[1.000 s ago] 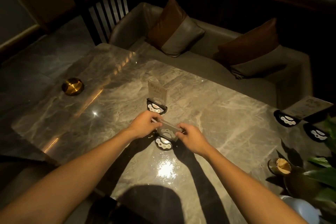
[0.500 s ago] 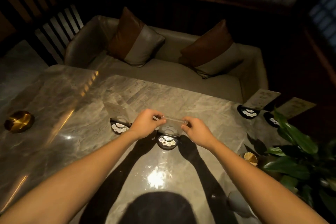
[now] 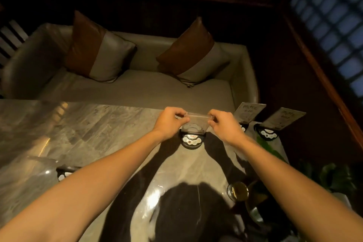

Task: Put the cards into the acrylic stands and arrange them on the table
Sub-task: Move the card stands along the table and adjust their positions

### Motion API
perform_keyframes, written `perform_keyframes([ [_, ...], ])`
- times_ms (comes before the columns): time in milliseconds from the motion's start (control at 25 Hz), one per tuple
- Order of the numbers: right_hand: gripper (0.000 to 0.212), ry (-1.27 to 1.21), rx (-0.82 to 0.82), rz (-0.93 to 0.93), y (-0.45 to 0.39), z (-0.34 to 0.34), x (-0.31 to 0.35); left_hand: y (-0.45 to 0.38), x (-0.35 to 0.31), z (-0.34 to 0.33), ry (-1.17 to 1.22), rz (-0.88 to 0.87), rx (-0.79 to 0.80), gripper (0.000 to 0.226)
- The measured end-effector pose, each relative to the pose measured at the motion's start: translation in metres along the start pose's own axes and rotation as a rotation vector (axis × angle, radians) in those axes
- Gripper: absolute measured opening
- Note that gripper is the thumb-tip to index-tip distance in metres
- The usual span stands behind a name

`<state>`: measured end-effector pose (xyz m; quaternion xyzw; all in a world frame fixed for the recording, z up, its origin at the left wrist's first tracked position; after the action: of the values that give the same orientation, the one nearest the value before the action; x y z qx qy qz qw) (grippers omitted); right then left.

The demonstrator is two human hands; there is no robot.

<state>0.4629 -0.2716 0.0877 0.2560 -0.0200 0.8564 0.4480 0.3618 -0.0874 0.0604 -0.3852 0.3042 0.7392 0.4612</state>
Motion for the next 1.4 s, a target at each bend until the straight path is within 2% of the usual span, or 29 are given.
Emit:
perform_keyframes([
  [200,0.015,0.005,-0.035,-0.023,-0.038,0.015,-0.038,-0.054,-0.016,-0.032,-0.03,0.0,0.014,0.015],
  [440,0.01,-0.026,-0.028,-0.112,-0.068,0.015,-0.068,-0.088,-0.014,-0.066,-0.062,0.027,0.031,0.004],
  [560,0.014,-0.054,-0.022,-0.163,-0.075,0.011,-0.076,-0.098,-0.011,-0.073,-0.052,0.028,0.047,0.013],
  [800,0.046,-0.066,-0.026,-0.185,-0.075,0.008,-0.069,-0.098,-0.013,-0.063,-0.052,0.029,0.096,0.039],
  [960,0.049,0.105,-0.121,-0.17,-0.061,0.01,-0.043,-0.072,-0.008,-0.026,-0.06,0.021,0.116,0.035],
  [1160,0.039,0.352,-0.293,-0.146,-0.039,0.01,0.028,-0.02,0.005,0.056,-0.099,0.032,0.083,0.044],
  [1240,0.038,0.325,-0.271,-0.123,-0.033,0.004,0.061,0.004,0.013,0.094,-0.102,0.045,0.044,0.044],
  [1400,0.053,0.103,-0.053,0.036,-0.016,-0.032,0.133,0.059,0.042,0.168,-0.111,0.092,-0.073,0.044],
])
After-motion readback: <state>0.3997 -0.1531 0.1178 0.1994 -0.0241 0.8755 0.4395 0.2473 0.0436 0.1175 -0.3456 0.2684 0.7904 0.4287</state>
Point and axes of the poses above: each hand's wrist, its own y-axis away from the middle knuckle, its own z-axis out of the back of the hand, x = y × z, the point moved 1 cm from there along -y, towards the middle knuckle, and after that the axes turned 3 degrees about -z, right-handed, at the moved point
